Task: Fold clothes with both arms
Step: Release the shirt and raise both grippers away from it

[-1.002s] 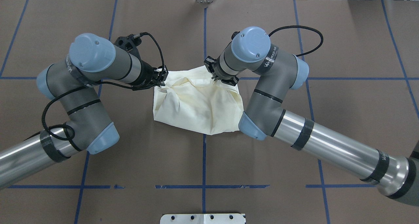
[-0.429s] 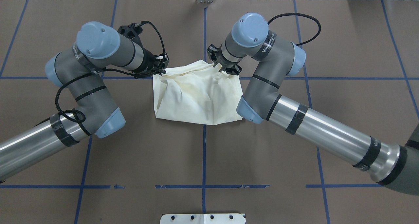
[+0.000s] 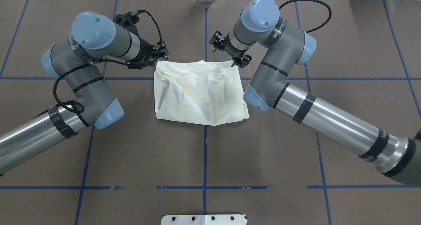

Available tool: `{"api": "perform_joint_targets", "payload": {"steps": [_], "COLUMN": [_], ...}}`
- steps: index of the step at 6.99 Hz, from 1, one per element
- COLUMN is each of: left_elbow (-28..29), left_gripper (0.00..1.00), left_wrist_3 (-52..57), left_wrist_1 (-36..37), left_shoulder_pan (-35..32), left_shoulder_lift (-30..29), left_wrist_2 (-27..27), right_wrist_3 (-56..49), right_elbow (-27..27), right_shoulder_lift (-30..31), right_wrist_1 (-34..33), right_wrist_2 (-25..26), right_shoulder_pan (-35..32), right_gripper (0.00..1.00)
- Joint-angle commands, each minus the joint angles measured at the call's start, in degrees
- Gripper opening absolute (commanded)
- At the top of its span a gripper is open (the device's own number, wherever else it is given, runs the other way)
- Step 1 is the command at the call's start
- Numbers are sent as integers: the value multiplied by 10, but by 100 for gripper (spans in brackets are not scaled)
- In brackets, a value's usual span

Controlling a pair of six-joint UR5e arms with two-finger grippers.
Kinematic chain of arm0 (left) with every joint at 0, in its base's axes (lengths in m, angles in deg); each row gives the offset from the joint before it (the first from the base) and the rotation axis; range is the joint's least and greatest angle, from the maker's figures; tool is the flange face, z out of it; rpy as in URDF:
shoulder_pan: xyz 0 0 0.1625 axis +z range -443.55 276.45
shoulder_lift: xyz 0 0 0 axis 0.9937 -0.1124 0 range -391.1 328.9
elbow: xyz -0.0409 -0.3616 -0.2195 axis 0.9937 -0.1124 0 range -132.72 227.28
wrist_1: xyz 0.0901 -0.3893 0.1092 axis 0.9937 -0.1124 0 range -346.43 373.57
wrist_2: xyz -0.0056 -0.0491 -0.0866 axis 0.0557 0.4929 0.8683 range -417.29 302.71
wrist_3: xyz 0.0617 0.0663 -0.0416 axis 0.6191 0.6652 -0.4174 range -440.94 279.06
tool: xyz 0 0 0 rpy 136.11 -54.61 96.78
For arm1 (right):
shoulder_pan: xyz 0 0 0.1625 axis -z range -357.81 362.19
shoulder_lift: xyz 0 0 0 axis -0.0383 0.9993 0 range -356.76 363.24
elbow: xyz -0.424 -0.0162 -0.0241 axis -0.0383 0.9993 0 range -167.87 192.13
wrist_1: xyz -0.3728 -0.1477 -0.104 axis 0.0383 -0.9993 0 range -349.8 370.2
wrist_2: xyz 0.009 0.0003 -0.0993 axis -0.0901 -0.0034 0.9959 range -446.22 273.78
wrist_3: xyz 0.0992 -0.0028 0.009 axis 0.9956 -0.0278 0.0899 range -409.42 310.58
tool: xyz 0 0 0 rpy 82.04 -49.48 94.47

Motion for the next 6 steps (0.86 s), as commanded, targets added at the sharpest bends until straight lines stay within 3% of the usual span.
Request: {"api": "perform_joint_targets", "payload": {"steps": [1, 2, 4, 6], "left_elbow": [59, 58, 57, 77], "left_gripper": [100, 100, 100, 100], "left_wrist_3": [46, 41, -1, -5], "left_wrist_1": [-155, -217, -260, -305], "left_shoulder_pan": [-9, 2, 44, 59], "left_shoulder_lift": [20, 36, 40, 41], "left_wrist_2": [33, 44, 45, 51], "right_wrist_3": [-56, -102, -195, -223], "right_elbow": [-8, -35, -91, -115], "right_shoulder_lift": [12, 29, 45, 48], "right_wrist_1": [-15, -51, -162, -209], "right_wrist_2": [-96, -104, -104, -102], "right_shoulder_pan": [-67, -79, -101, -109], "right_gripper": [100, 100, 100, 100]}}
